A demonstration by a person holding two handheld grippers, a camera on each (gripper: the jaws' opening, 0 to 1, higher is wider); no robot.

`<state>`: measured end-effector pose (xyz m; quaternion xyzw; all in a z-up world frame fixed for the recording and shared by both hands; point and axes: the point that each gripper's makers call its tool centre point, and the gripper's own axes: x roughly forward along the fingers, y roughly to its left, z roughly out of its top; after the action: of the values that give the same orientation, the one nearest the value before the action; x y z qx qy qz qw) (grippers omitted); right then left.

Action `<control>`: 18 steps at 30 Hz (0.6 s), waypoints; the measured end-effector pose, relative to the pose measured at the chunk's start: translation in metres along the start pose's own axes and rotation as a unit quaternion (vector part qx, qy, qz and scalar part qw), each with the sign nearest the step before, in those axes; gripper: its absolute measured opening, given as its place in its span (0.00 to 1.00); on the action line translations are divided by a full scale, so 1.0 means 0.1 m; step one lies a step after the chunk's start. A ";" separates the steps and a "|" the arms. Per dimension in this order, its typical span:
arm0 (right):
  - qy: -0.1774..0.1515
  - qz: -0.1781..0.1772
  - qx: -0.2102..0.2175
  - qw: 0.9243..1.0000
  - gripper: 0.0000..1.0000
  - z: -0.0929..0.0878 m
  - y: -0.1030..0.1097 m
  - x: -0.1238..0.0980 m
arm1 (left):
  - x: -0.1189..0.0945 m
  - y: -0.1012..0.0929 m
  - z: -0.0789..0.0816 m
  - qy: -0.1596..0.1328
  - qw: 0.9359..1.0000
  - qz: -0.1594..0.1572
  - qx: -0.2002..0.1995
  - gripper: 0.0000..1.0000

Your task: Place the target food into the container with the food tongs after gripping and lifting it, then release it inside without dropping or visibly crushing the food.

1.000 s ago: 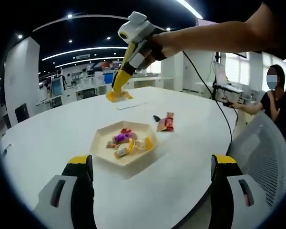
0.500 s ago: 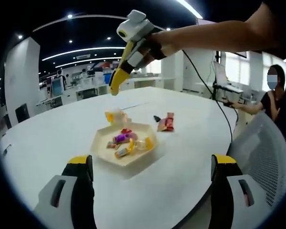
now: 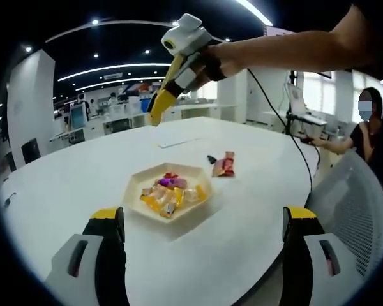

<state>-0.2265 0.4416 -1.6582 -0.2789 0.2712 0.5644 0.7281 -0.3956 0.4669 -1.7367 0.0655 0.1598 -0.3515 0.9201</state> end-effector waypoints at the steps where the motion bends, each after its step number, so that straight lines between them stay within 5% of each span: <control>1: -0.001 -0.003 -0.005 1.000 0.25 -0.01 -0.01 -0.01 | 0.00 0.00 0.00 0.000 1.000 0.000 0.000 0.99; 8: 0.001 -0.011 -0.008 1.000 0.25 -0.10 -0.04 -0.11 | -0.01 0.00 0.01 -0.001 1.000 0.002 0.001 0.99; 18: 0.011 -0.040 -0.007 0.999 0.25 -0.46 -0.15 -0.43 | 0.01 -0.03 -0.03 0.006 1.000 -0.006 0.004 0.99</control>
<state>-0.2248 0.3768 -1.6587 -0.3008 0.2636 0.5333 0.7454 -0.3975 0.4649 -1.7394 0.0700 0.1640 -0.3571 0.9169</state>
